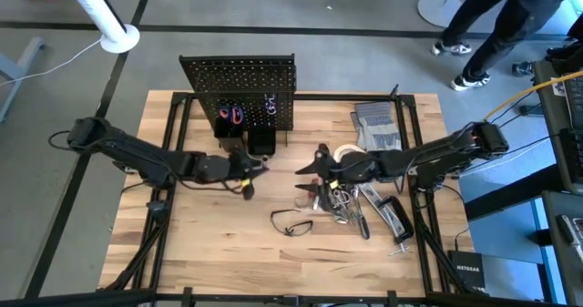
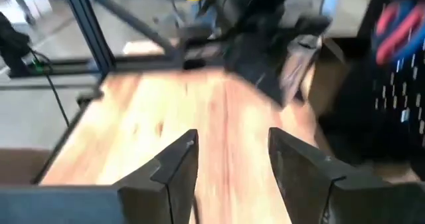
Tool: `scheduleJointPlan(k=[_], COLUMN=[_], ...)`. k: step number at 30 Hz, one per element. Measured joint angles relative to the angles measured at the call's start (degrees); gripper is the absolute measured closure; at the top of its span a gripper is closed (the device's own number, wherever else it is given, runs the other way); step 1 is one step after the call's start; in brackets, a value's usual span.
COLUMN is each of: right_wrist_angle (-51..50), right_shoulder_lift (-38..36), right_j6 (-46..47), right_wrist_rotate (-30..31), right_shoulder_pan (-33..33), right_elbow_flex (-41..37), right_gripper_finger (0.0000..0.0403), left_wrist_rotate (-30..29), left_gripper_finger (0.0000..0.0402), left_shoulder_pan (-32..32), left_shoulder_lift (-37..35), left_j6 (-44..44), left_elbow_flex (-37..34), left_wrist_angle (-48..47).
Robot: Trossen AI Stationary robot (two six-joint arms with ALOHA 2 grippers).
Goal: Hang tools onto peg board
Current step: Put the socket wrench into the right pegboard organizer bin
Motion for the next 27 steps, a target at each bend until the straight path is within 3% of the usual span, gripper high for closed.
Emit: scheduleJointPlan(k=[8,13,19,22,27], right_wrist_angle=[-5.1,-2.9,1.0,4.0,5.1], right_shoulder_lift=[4.2,5.1,5.1,5.2,5.2], right_j6=[2.5,5.0,11.0,10.8,10.5], right_wrist_rotate=[7.1,14.0,21.3,25.1,26.0], right_shoulder_pan=[4.8,8.0,12.4,13.9,14.0], right_elbow_flex=[-0.4,-2.9,-8.0,-9.6,-9.9], right_gripper_finger=[0.0221,0.0221,0.0221,0.0221,0.0221], left_wrist_rotate=[0.3,0.3,0.2,0.9,2.3], left_gripper_finger=[0.0338,0.0339,0.0336,0.0335,0.0335], left_shoulder_pan=[5.7,6.3,11.8,14.5,16.6], left_shoulder_lift=[2.1,5.7,11.7,14.3,17.5], left_j6=[-6.7,-6.6,-6.3,-4.7,-2.8], left_elbow_flex=[1.3,10.7,19.1,20.4,20.8], left_wrist_angle=[-9.7,-23.7,-35.3,-35.6,-33.3])
